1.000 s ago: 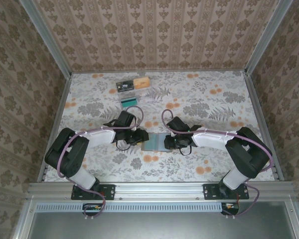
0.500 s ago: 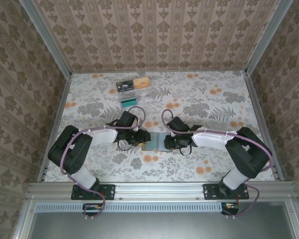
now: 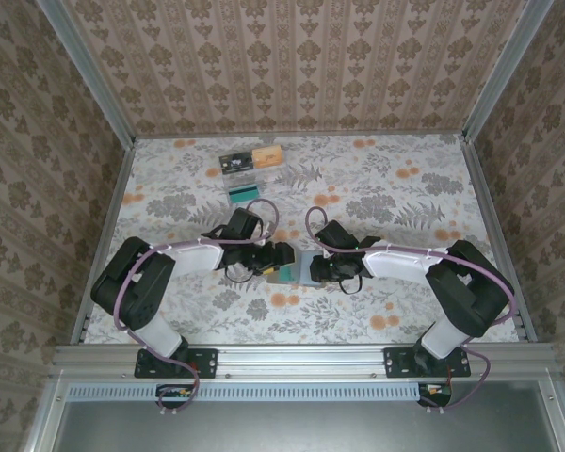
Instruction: Take the credit cards out of the card holder
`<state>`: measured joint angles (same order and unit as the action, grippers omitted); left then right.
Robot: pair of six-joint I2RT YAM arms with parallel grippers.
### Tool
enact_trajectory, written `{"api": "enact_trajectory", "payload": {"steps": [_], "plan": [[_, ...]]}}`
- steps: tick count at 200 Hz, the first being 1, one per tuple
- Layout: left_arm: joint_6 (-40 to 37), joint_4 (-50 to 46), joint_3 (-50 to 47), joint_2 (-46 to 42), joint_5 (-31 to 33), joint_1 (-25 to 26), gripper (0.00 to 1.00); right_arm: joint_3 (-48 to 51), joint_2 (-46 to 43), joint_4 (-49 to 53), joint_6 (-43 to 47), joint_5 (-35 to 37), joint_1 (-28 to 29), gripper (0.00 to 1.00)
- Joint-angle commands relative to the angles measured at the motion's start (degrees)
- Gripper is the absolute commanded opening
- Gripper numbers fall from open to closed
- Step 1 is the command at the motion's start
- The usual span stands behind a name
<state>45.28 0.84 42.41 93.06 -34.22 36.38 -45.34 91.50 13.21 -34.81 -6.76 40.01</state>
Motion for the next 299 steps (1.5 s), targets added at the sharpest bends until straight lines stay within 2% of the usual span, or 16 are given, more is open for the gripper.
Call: {"api": "enact_trajectory", "payload": {"steps": [1, 25, 85, 95, 127, 162, 190, 209, 222, 229, 299], "plan": [[-0.9, 1.16, 2.3, -0.51, -2.26, 1.18, 0.71, 0.73, 1.4, 0.24, -0.89, 1.01, 0.35, 0.27], [-1.07, 1.07, 3.25, 0.28, -4.44, 1.92, 0.71, 0.78, 1.27, 0.38, -0.93, 1.11, 0.4, 0.27], [-2.49, -2.63, 4.6, -0.18, -3.05, 2.56, 0.71, 1.44, -1.25, 1.64, -1.59, 3.58, 0.29, 0.33], [-3.2, -4.53, 4.71, -0.66, -0.29, 2.47, 0.71, 1.64, -2.36, 2.32, -1.8, 4.75, 0.19, 0.33], [-5.84, -9.62, 4.33, -3.09, 2.72, 1.22, 0.71, 2.08, -7.04, 4.65, -2.11, 7.85, -0.78, 0.37], [-6.87, -11.14, 3.06, -5.11, 3.99, -0.5, 0.69, 0.83, -10.44, 4.74, -1.98, 6.55, -1.21, 0.38], [-6.07, -9.81, 2.15, -4.43, 3.72, -1.02, 0.55, -1.1, -9.52, 2.17, -2.02, 0.53, -1.16, 0.35], [-6.21, -9.54, 2.15, -2.97, 3.29, -1.22, 0.24, -2.48, -7.15, -0.04, -2.79, -3.86, -1.16, 0.3], [-6.52, -9.53, 2.53, -1.51, 2.81, -1.4, 0.09, -3.12, -5.19, -1.7, -3.55, -6.33, -1.16, 0.26], [-6.65, -9.49, 2.63, -0.85, 2.75, -1.48, 0.05, -3.4, -4.14, -2.62, -4.05, -7.57, -1.25, 0.25], [-7.02, -9.85, 1.63, 2.54, 4.17, -2.09, 0.01, -2.12, 3.03, -10.79, -10.31, -15.56, -4.19, 0.21]]}}
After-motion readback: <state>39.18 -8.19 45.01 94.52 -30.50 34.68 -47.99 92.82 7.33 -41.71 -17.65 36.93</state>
